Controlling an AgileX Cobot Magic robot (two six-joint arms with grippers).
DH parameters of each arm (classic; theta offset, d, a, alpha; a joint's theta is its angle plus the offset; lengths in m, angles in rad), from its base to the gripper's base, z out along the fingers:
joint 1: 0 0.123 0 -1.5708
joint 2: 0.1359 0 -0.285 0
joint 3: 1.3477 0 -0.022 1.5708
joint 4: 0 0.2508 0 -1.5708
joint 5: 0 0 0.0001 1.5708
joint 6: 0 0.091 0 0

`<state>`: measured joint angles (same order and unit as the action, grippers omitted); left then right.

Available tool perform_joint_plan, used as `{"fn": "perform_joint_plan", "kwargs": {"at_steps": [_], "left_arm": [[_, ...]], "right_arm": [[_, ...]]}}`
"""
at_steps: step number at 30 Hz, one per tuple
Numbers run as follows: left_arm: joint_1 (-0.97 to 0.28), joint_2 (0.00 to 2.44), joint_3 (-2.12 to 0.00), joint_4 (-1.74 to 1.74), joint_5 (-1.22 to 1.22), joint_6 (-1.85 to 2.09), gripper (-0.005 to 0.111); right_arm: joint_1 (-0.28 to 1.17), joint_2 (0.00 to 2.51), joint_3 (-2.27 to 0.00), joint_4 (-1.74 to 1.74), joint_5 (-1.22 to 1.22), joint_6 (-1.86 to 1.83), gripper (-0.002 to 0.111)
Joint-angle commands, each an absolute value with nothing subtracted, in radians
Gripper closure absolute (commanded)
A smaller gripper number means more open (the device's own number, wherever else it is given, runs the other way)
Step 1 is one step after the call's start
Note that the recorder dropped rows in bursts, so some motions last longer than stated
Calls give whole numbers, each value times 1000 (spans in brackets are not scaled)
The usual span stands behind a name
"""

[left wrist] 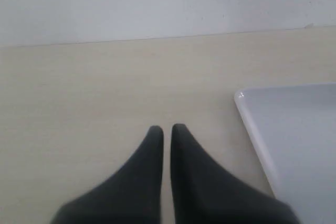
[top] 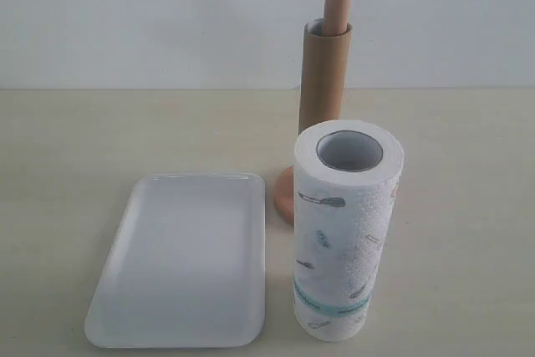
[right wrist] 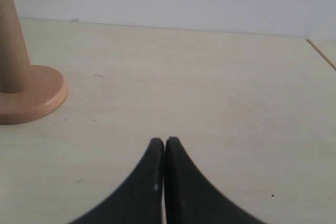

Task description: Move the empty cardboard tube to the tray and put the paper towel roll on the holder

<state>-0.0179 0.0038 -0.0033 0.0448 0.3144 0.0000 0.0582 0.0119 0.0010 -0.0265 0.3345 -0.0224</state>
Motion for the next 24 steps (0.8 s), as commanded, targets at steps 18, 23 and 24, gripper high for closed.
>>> {"fn": "perform_joint_plan", "kwargs": {"at_steps": [18,23,24], "left_arm": [[-20,0,0,38,251,-6,102],[-20,0,0,38,14,-6,102],[-20,0,0,38,-92,-6,102]], "right_arm": [[51,12,0,-32,332,-22,108],[51,12,0,-32,332,-22,108],[51,12,0,-32,332,-22,108]]}}
